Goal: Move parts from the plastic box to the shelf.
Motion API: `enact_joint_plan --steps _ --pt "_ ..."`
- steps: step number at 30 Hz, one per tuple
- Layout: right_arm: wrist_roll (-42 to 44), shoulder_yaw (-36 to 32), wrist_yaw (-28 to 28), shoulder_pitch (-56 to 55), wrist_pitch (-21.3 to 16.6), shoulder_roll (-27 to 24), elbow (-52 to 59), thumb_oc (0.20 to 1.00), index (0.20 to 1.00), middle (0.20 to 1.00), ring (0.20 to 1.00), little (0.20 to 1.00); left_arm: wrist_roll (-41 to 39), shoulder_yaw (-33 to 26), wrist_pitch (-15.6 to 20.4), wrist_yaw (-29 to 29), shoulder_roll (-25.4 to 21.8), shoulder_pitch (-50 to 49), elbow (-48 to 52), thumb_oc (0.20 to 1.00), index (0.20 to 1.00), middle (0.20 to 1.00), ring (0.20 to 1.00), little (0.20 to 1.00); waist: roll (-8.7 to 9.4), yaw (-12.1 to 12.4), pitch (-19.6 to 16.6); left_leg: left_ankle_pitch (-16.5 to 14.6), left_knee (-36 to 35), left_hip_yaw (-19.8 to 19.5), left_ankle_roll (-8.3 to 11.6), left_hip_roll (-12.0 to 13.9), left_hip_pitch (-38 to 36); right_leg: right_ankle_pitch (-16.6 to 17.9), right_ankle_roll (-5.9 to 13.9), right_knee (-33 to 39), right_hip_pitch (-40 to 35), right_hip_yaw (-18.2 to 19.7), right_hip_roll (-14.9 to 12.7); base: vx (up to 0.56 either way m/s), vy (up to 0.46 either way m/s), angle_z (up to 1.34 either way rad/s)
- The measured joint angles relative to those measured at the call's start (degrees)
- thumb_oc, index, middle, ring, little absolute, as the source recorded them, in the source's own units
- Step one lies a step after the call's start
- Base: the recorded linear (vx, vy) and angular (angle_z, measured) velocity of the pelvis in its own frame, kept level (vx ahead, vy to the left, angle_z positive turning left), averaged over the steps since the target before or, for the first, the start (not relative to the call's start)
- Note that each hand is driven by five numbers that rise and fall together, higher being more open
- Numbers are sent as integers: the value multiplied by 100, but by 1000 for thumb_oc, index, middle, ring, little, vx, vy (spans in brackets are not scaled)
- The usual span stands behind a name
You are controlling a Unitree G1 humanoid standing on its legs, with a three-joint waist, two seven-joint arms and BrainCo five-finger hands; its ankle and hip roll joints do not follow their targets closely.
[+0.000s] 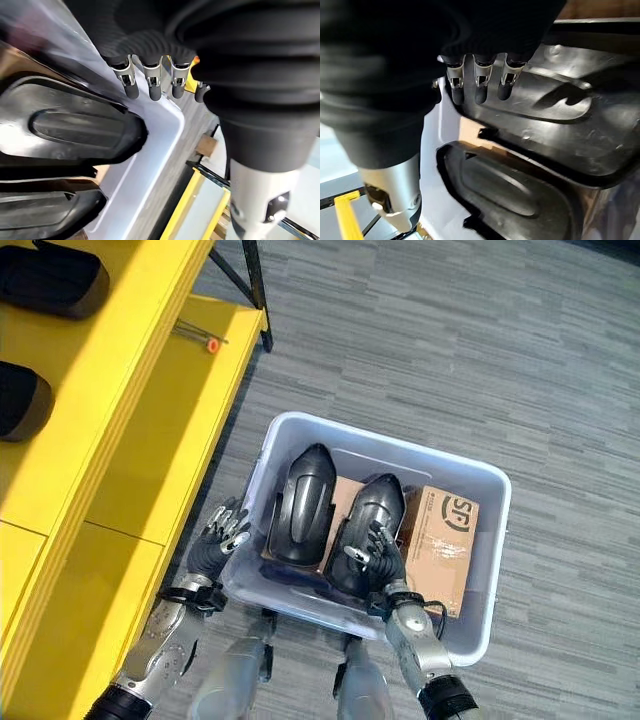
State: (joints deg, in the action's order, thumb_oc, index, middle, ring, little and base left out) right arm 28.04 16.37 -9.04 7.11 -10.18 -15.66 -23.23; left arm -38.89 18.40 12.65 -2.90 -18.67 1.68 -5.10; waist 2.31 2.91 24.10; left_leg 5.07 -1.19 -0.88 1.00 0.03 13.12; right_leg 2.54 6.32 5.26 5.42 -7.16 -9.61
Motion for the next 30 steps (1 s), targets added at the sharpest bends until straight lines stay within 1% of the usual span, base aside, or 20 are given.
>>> enact_joint_plan --steps 11,21,23,27,30 --pt "-7 -76 -259 -34 17 -2 -286 1000 1000 1000 1000 1000 -9 -19 1 -8 -1 5 0 1000 1000 1000 1000 1000 -19 2 10 -1 19 -21 0 0 53 4 -4 0 39 -5 0 0 0 0" --pt "-28 -453 -278 -410 16 -26 -125 1000 1000 1000 1000 1000 -46 -37 3 -11 -8 -11 -1 1000 1000 1000 1000 1000 -6 -34 17 0 43 -39 -1 1 166 15 -3 0 136 -17 6 0 0 0" --pt "-39 -474 -290 -491 16 -47 -116 1000 1000 1000 1000 1000 -46 -36 3 -11 -10 -11 -1 1000 1000 1000 1000 1000 15 -43 28 0 45 -29 -1 2 183 21 -3 0 162 -8 6 1 -5 -2" --pt "-189 -549 -297 -519 14 -50 -72 1000 1000 1000 1000 1000 -46 -37 4 -11 -62 -8 -1 1000 1000 1000 1000 1000 162 -89 105 0 43 -14 0 5 192 23 -3 0 180 4 6 0 -4 -1" --pt "-246 -628 -310 -519 10 -51 -24 1000 1000 1000 1000 1000 -46 -42 4 -11 -93 1 -1 1000 1000 1000 1000 1000 190 -84 120 0 38 -7 -1 5 209 23 -3 0 198 8 3 0 0 0"
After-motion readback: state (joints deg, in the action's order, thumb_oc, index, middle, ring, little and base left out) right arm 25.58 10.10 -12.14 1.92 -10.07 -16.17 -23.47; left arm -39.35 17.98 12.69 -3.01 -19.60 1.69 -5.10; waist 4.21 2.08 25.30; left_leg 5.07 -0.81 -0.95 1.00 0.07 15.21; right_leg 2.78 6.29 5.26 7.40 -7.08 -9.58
